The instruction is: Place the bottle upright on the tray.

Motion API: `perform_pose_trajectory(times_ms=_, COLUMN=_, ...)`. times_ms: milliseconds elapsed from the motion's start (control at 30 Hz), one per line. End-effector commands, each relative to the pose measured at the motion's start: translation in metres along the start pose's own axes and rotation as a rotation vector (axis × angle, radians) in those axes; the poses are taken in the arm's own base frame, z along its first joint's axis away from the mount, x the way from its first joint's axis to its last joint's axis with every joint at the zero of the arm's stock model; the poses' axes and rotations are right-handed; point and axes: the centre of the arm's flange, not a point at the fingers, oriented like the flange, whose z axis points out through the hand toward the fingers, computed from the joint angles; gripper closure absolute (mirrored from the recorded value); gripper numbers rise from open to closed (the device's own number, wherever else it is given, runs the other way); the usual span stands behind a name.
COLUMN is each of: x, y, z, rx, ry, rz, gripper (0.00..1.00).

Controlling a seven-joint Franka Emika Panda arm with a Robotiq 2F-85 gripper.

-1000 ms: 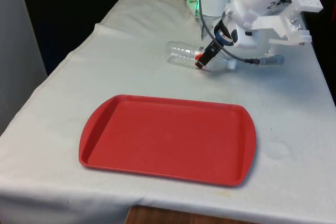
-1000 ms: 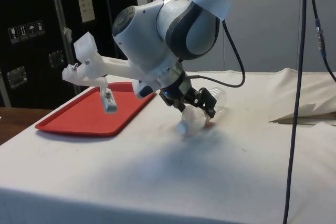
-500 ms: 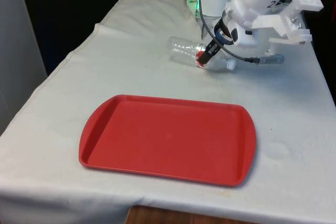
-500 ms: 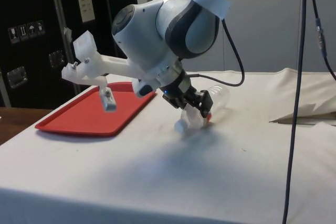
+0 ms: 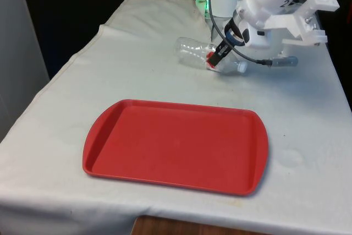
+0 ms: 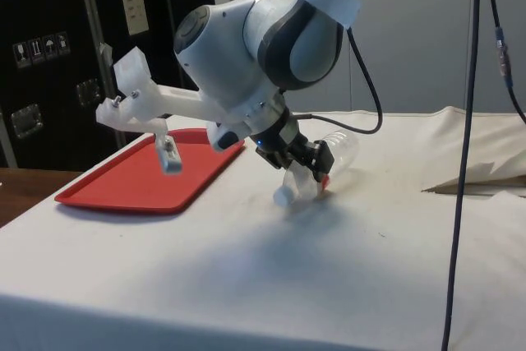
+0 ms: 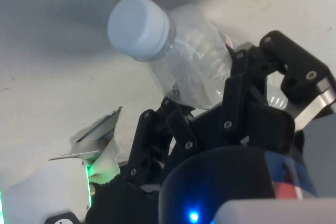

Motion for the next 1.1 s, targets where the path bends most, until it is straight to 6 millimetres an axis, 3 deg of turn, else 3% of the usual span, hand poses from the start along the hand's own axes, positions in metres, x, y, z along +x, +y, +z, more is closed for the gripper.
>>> perform_pose_trajectory(times_ms=0, x=-0.001, y=0.0, z=-0.002, rx=0.0, ry=0.001, rz=-0.001, gripper=0.66)
perform_pose_trajectory(times_ms=333, x=-0.008, y=0.001, z=-0.012, rx=-0.007, ry=0.001, rz=-0.001, gripper=0.66)
perform_pose_trajectory(times_ms=1067, x=-0.038, y=-0.003, z=-0.058, rx=-0.019, ry=0.002, rz=-0.003, gripper=0.66)
